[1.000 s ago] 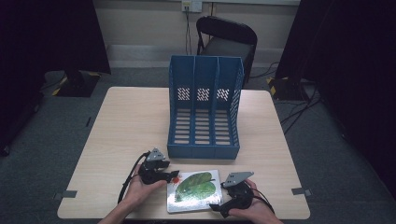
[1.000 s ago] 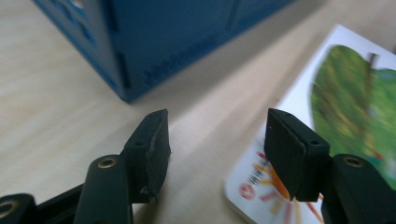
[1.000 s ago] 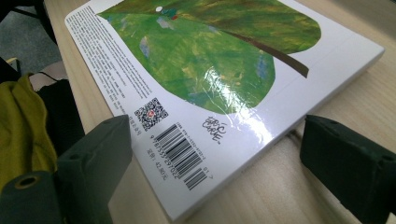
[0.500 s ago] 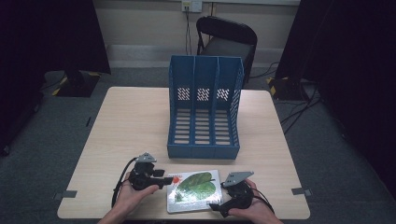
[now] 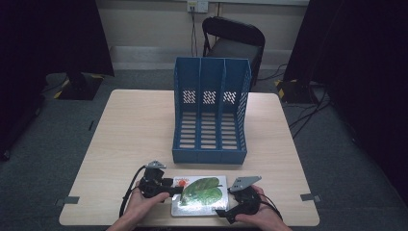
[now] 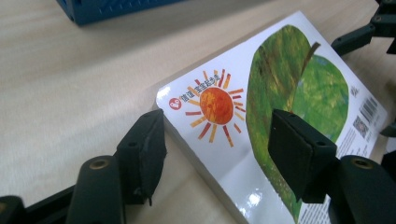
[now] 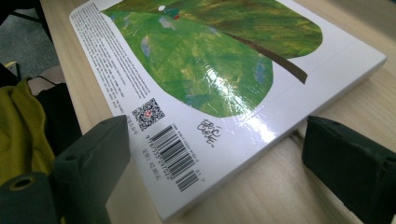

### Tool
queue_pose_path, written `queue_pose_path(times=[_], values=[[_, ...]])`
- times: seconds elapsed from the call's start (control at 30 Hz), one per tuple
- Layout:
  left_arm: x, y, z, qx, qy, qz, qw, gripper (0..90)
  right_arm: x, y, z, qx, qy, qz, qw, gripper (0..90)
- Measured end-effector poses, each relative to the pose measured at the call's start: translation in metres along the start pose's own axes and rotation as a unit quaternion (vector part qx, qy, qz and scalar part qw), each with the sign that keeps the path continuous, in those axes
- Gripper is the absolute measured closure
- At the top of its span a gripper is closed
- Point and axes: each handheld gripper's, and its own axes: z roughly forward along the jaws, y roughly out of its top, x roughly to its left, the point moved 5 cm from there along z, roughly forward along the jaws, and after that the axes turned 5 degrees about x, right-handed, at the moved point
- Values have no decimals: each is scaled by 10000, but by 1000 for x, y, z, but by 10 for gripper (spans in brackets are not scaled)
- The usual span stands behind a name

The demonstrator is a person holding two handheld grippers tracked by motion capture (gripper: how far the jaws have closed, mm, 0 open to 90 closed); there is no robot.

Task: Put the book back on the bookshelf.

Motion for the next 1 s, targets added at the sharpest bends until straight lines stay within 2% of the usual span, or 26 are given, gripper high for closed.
queue_pose_path(times=[0.2,0.4,0.5,0.6,0.63,0.67,0.77,0.8,0.83,0.87,0.9,0.93,1.0], values=[[6,11,8,-250,-30,-101,9996,348,-8,5,2,-74,-90,123,9999,71],[4,13,11,-339,-96,-276,9990,253,-9,6,3,-106,-107,154,9998,72],[4,14,10,-353,-128,-342,9987,253,-9,6,3,-104,-102,159,9998,71],[8,14,8,-371,-216,-452,9981,317,-10,6,3,-107,-102,170,9997,73],[10,14,5,-450,-368,-628,9963,325,-10,6,3,-110,-102,176,9997,74],[10,14,5,-450,-368,-628,9963,332,-11,7,3,-119,-103,186,9997,76],[11,18,-2,-687,-610,-758,9929,360,-12,7,3,-123,-98,222,9996,76],[11,18,-2,-687,-610,-758,9929,370,-12,7,3,-123,-98,222,9996,76],[12,20,-7,-841,-783,-826,9899,381,-12,7,3,-121,-83,245,9996,75],[12,20,-7,-841,-783,-826,9899,399,-12,7,2,-129,-72,260,9996,75],[11,21,-12,-1012,-960,-908,9860,411,-13,7,2,-136,-56,272,9995,75],[11,21,-12,-1012,-960,-908,9860,411,-13,7,2,-141,-40,290,9995,76],[11,22,-14,-1062,-1093,-948,9838,412,-13,7,2,-142,-27,305,9994,76]])
